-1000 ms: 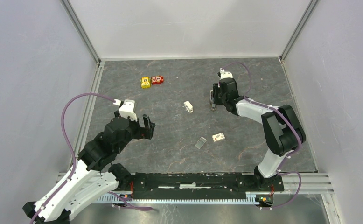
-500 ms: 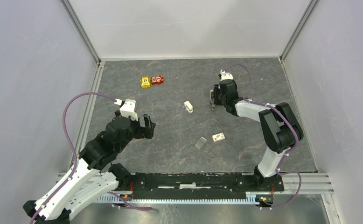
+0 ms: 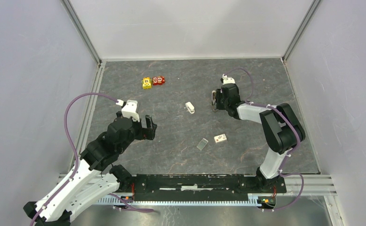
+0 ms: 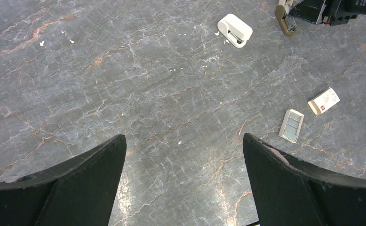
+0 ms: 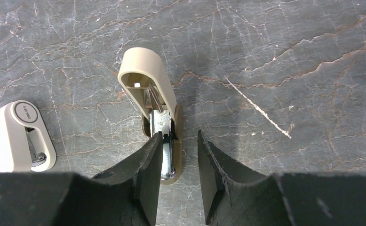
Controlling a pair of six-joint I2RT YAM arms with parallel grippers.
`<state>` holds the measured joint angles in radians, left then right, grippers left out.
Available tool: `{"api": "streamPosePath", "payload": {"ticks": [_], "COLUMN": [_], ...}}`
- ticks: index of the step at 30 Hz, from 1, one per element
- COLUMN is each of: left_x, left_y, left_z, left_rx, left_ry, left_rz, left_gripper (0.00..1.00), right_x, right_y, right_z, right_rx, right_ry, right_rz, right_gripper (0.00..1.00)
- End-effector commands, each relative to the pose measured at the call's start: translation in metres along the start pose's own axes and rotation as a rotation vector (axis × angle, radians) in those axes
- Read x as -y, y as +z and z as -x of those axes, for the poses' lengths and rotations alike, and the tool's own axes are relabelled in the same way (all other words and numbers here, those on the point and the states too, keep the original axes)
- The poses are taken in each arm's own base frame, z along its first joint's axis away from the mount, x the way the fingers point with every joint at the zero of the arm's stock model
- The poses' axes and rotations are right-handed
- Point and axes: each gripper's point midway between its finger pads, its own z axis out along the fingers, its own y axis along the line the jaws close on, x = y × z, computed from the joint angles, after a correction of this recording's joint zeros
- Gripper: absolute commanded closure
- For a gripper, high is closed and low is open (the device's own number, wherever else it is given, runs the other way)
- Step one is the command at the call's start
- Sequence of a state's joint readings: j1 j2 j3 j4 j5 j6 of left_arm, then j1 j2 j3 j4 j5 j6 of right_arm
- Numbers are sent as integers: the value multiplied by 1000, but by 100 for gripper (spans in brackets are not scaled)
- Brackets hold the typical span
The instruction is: Load the staples into the stapler
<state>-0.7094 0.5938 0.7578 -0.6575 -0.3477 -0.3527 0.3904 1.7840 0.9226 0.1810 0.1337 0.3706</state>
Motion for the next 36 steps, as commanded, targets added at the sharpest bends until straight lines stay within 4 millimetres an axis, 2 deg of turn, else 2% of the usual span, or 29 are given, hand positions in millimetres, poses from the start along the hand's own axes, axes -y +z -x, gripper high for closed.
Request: {"api": "streamPosePath", "payload": {"ticks": [1, 9, 19, 36], "left_x": [-3, -3, -3, -4], "left_y": [0, -1, -3, -5], "left_z": [4, 5, 5, 7], "left_rx": [16, 21, 32, 49], "left_ry": [49, 49, 48, 48], "left_rz": [7, 9, -3, -3], "left_gripper": [0, 0, 0, 0], "right_x": [-3, -11, -11, -20], "right_y": [-2, -18, -22, -2], "right_z": [8, 31, 17, 3], "right_rx": [33, 58, 8, -49], "right_ry": [7, -21, -63, -89], "right_rz": [21, 49, 68, 77], "right_gripper": [61, 60, 58, 57]}}
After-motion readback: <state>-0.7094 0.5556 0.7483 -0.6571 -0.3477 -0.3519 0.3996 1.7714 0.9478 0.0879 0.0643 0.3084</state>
